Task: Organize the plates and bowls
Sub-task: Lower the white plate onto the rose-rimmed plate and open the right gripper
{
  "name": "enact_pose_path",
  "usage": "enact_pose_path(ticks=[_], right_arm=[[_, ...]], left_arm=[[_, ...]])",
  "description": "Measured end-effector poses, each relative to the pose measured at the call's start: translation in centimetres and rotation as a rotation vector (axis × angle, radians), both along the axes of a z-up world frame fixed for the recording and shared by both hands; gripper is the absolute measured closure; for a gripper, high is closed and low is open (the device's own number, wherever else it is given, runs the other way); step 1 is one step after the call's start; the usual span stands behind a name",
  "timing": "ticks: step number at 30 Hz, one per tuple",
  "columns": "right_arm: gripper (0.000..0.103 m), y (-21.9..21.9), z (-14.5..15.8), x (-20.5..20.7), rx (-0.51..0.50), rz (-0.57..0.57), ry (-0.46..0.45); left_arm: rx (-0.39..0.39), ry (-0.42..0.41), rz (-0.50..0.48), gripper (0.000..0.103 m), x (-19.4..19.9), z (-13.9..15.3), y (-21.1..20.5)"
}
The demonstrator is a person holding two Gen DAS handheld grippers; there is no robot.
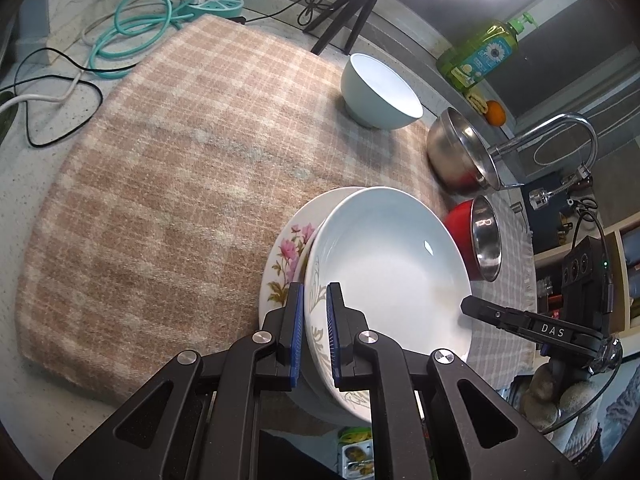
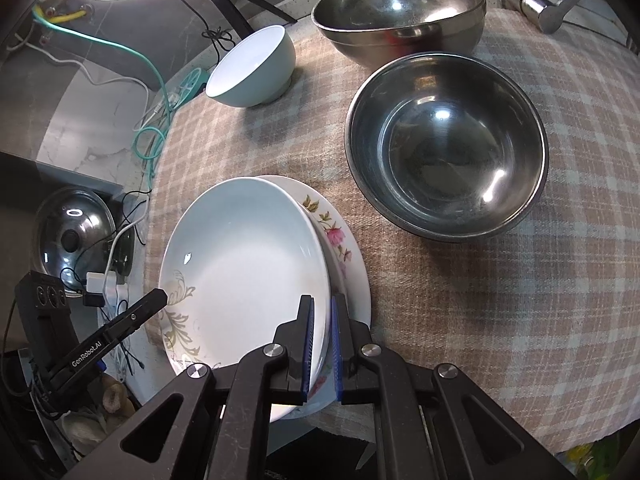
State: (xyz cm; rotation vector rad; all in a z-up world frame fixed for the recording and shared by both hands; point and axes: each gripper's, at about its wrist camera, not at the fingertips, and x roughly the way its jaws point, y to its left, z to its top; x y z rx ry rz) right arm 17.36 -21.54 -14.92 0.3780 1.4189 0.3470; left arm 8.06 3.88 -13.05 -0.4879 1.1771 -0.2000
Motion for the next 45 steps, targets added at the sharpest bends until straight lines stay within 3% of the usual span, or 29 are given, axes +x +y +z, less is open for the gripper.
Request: enact_pose_path(ticks=[29, 45], right_arm=[[0.095, 0.21, -0.51, -0.2, -0.013, 0.002, -0.001], [0.089, 0.08, 0.24, -0.61, -0.013, 0.001, -0.028]], left_arm=[[0.003, 0.01, -0.022, 0.094, -0.28, -0.53, -0.09], [0.006, 0.002, -0.048, 0.091, -0.27, -0.14, 0.41]])
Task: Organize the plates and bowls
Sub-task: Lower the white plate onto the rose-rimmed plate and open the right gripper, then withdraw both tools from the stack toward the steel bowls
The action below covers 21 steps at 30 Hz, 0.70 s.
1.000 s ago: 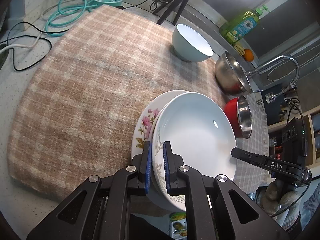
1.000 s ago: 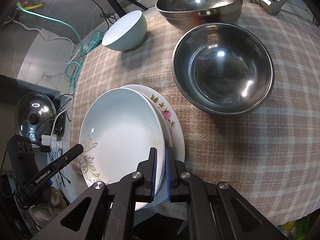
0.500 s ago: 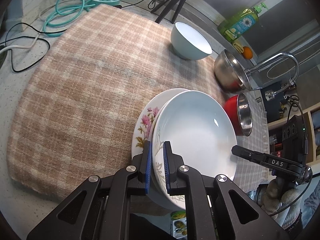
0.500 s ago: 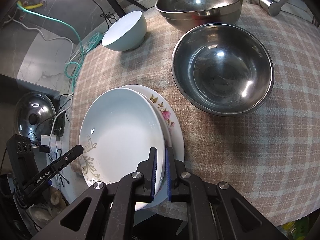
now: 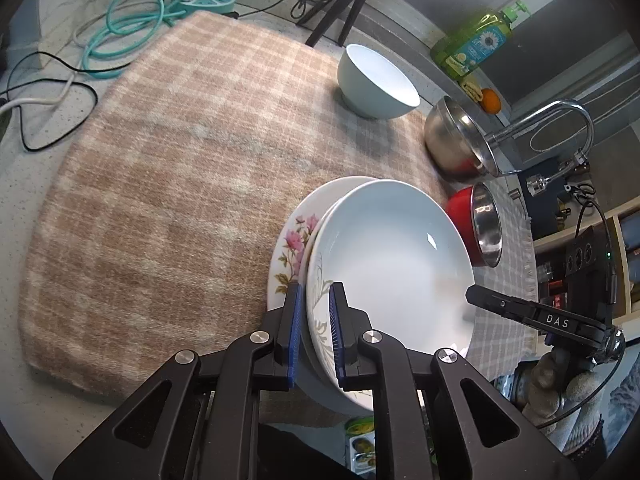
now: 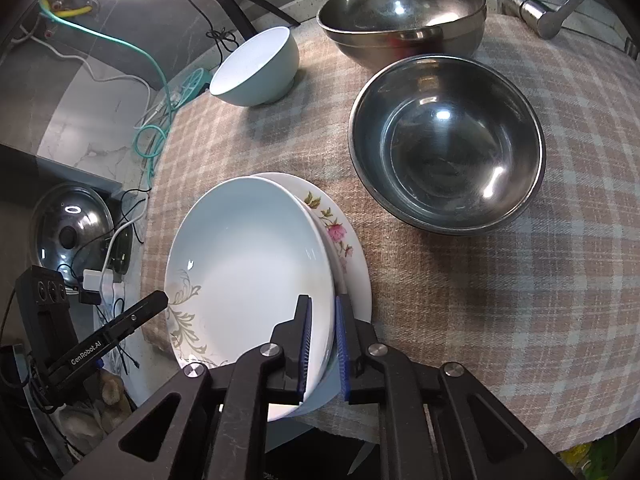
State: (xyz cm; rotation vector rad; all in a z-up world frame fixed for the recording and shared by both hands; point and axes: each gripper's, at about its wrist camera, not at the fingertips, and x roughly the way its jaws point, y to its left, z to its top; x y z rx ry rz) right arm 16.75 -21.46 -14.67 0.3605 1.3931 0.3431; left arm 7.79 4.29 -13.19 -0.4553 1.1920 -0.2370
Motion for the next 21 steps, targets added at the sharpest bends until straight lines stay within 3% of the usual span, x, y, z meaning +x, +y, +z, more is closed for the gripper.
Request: enact_pose_path(ticks=[3, 8, 13, 17, 21], right_arm=[[0.083, 0.0, 0.4, -0.2, 0.008, 0.002, -0.012], [0.082, -0.1, 1.1, -0.5, -0.001, -0.015, -0.036], [0.081, -1.8, 3.3, -2.3, -0.019, -0.065, -0.117], [0.066, -3.7, 5.2, -4.2, -0.061, -0.128, -0.199], [0.065, -5.5, 6.4, -5.9, -0.095, -0.192, -0.244]], left_arm=[[0.001, -0.008, 0.0, 0.091, -0.1, 0.3, 0.4], [-0.006, -0.02, 0.009, 0.091, -0.4, 1.0, 1.0], [0.01, -0.067, 0.016, 0.091, -0.8, 2.6, 2.0], [0.018, -0.096, 0.037, 0.091, -0.8, 3.6, 3.1], [0.013, -0.111, 0.039, 0.091, -0.3, 4.1, 3.6]])
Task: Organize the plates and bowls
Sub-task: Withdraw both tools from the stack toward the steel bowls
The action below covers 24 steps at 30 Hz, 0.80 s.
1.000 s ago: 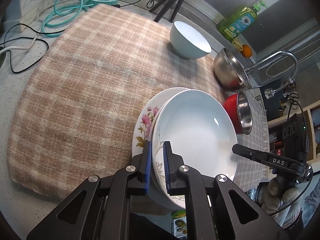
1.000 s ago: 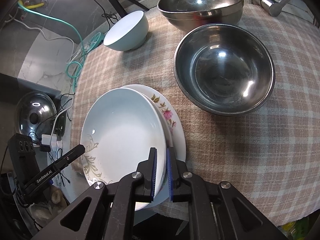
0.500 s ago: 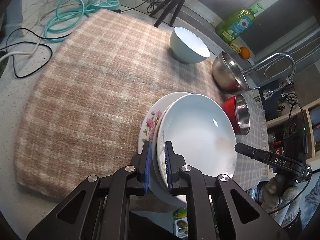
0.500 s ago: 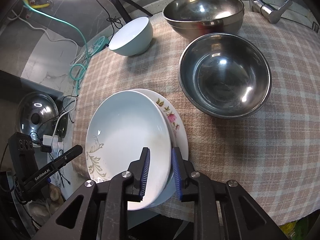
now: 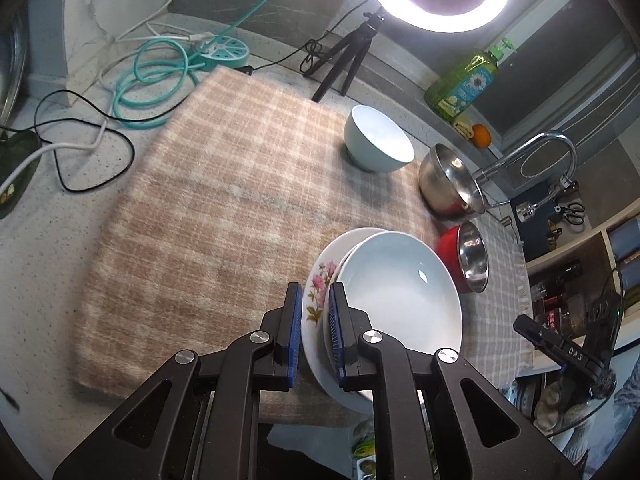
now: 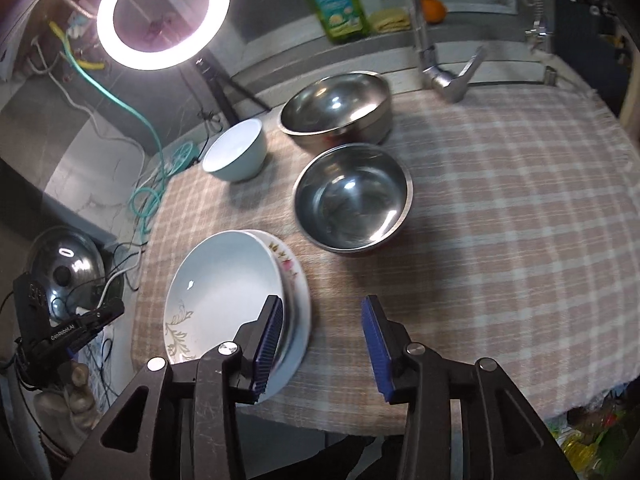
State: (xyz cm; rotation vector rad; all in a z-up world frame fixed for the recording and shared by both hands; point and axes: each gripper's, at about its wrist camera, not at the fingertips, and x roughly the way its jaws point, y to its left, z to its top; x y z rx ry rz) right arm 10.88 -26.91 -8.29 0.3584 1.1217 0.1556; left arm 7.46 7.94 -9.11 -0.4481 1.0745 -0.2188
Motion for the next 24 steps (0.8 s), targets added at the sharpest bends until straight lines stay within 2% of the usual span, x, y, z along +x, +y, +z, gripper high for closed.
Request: enact_pose_path(ticks=[3, 10, 12, 15, 21, 24], right_arm=[[0.06, -1.4, 0.6, -1.0, -0.003, -0.06, -0.025], [0.058, -3.4, 1.6, -2.9, -0.024, -0.173, -0.085], [0.05, -3.6, 1.7, -3.3, -0.015, -0.192, -0.091], [0.047, -3.9, 1.8, -3.9, 0.003, -0.225, -0.114], [0.045, -3.4, 2.3, -4.1, -0.008, -0.223, -0.131], [0.045, -2.8, 2.8, -3.6, -0.052, -0.207, -0.13]], left_arm=[[0.0, -0.011, -0.014, 0.091, 0.5, 0.3, -0.1], [-0.021, -0.027, -0.084, 0.091, 1.8, 0.5, -1.2], [-0.024, -0.031, -0.101, 0.091, 2.0, 0.5, -1.4], [-0.028, -0.035, -0.121, 0.091, 2.4, 0.6, -1.8], [-0.027, -0.047, -0.149, 0.091, 2.5, 1.1, -2.1], [-0.017, -0.06, -0.15, 0.083, 2.6, 1.5, -2.4]])
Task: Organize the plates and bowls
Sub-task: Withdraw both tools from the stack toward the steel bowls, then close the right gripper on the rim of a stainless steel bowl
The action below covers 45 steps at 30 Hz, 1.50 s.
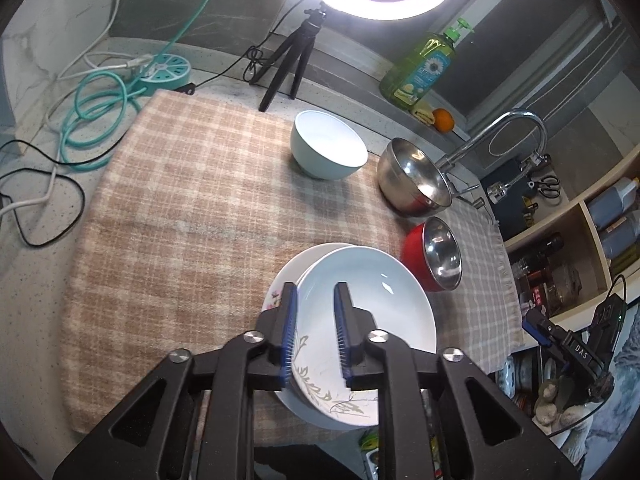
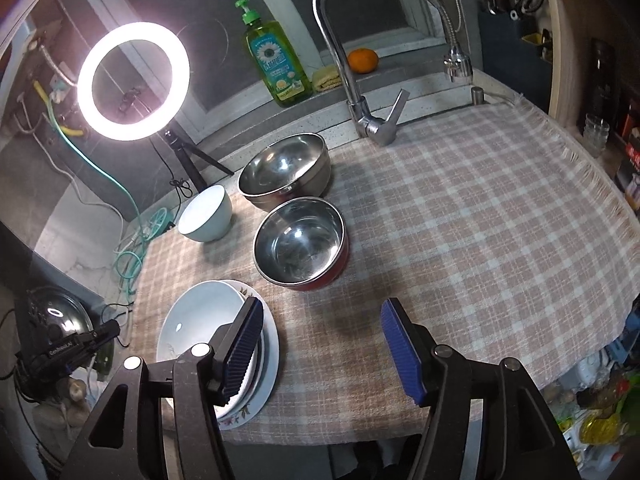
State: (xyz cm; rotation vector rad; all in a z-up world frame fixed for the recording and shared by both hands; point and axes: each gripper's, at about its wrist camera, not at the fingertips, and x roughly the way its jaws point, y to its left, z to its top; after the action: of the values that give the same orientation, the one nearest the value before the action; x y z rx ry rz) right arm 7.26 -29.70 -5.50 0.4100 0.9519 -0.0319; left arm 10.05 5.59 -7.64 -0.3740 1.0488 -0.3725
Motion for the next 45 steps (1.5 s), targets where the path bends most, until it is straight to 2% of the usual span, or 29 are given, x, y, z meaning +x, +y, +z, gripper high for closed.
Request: enact_pose_path(ticks=[4, 6, 8, 9, 14, 19, 24, 33, 37, 39, 45], right_arm=[[0.045, -0.3, 0.3, 0.5, -0.031, -0.015, 0.008], [0.045, -0.9, 0.3, 1.1, -0.022, -0.015, 0.013], [0.045, -1.7, 0.3, 1.7, -0.009, -0.018, 0.016], [0.045, -2.1, 0.2, 2.0, -0.001, -0.017, 0.017], [0.045, -4.0, -0.5, 4.4, 0.022, 0.025, 0.023], [0.045, -6.1, -1.1, 7.5, 0.053, 0.1, 0.035], [0.045, -8.0, -0.7, 10.9, 0.037, 0.18, 0.011], [0.045, -8.6, -0.6, 15.5, -0.005, 0.321, -0.015], [0.052, -8.3, -1.0, 17.5, -0.005, 0.379, -0.017], [0.059, -8.3, -1.4, 18.6, 0.008, 0.398, -0.009], [0.067, -8.1, -2.6, 21.4, 0.053, 0.428, 0.024]], left_arm=[[-0.001, 0.003, -0.005, 0.082, 0.2, 0.1, -0.6], [0.009, 0.009, -0.001, 0.076, 0.3, 0.1, -1.0], [0.026, 0.018, 0.006, 0.066, 0.6, 0.1, -1.5], [0.038, 0.023, 0.011, 0.066, 0.7, 0.1, -1.8], [0.09, 0.014, 0.048, 0.065, 1.5, 0.4, -3.6], [0.098, 0.008, 0.096, 0.065, 2.6, 0.9, -6.3], [0.104, -0.009, 0.123, 0.065, 3.7, 1.4, -9.2], [0.127, -0.016, 0.126, 0.065, 6.0, 1.3, -14.2], [0.137, -0.002, 0.118, 0.065, 7.3, 0.8, -15.7], [0.131, 0.013, 0.12, 0.065, 8.0, 0.4, -16.0], [0.117, 0.056, 0.118, 0.068, 10.2, -0.8, -17.2]])
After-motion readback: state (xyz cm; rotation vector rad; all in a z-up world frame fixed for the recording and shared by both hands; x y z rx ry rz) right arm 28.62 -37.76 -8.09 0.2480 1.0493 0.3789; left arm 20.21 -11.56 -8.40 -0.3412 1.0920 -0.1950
